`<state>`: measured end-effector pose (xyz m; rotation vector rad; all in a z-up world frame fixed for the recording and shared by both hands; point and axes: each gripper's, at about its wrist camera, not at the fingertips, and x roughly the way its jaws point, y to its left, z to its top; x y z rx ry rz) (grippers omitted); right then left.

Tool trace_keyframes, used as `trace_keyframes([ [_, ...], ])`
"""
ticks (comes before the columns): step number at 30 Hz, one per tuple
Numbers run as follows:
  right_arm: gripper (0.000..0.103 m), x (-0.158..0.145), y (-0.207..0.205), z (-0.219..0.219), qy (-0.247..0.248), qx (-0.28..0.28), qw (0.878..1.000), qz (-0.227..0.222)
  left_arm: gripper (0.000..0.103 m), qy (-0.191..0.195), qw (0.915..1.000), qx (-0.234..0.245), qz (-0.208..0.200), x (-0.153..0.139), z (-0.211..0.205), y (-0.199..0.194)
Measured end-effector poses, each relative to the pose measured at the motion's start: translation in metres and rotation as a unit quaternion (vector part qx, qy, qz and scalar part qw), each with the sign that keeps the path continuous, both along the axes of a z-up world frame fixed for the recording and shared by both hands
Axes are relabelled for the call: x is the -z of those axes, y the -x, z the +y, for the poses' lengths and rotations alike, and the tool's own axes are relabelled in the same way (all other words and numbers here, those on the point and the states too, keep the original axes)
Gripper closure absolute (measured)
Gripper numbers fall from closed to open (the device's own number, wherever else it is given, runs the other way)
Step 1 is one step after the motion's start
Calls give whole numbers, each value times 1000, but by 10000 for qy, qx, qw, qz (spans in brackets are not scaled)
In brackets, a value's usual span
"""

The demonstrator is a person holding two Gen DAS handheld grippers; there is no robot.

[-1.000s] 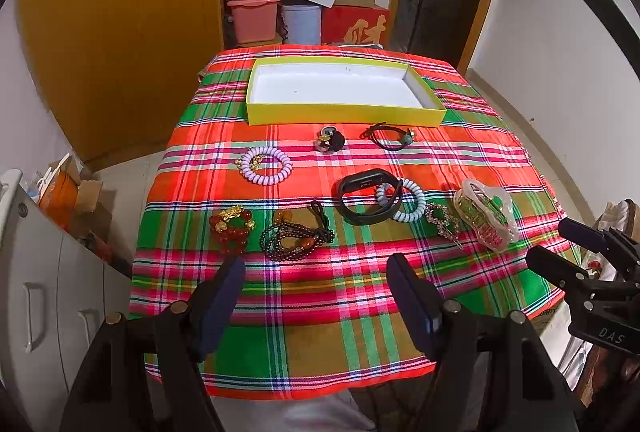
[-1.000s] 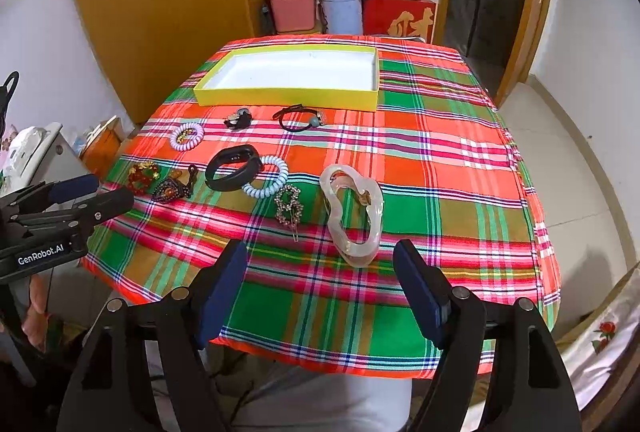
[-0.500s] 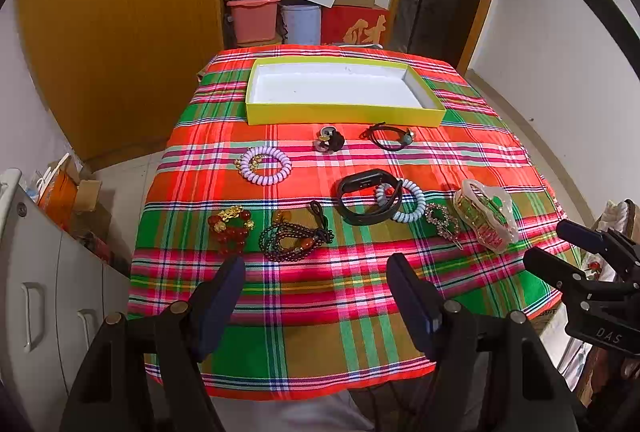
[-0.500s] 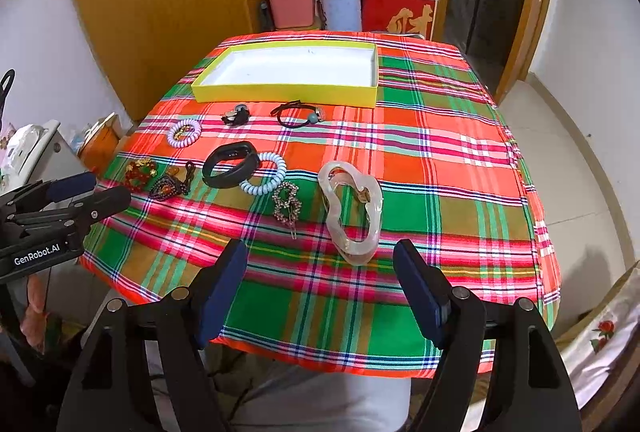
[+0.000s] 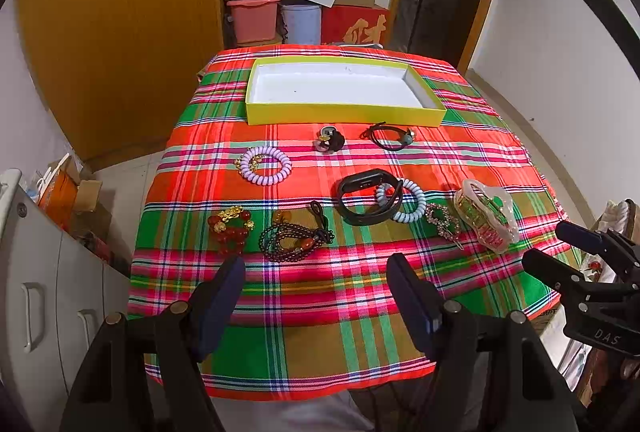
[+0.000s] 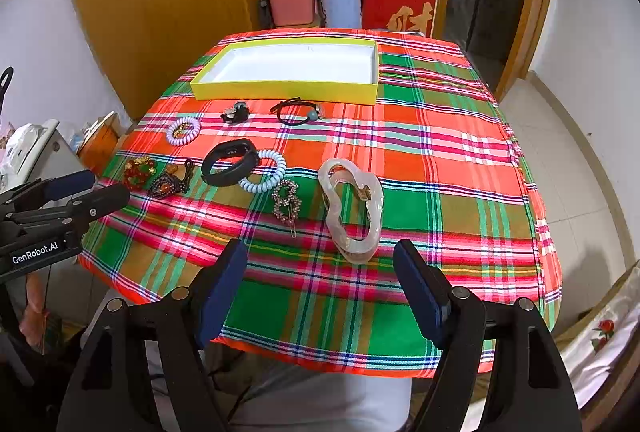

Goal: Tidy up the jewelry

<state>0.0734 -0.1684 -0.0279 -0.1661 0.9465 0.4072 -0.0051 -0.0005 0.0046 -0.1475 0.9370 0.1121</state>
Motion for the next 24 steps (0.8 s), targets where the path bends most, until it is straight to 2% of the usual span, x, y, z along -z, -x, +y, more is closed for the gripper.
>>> trace_keyframes([
  [17,28,1,0,0,6,4,10000,3,30,-16,10000,-20,5,1,0,-1],
  [24,28,1,-2,0,10,9,10000,19,30,117,9999,-29,-3,3,3,-2],
])
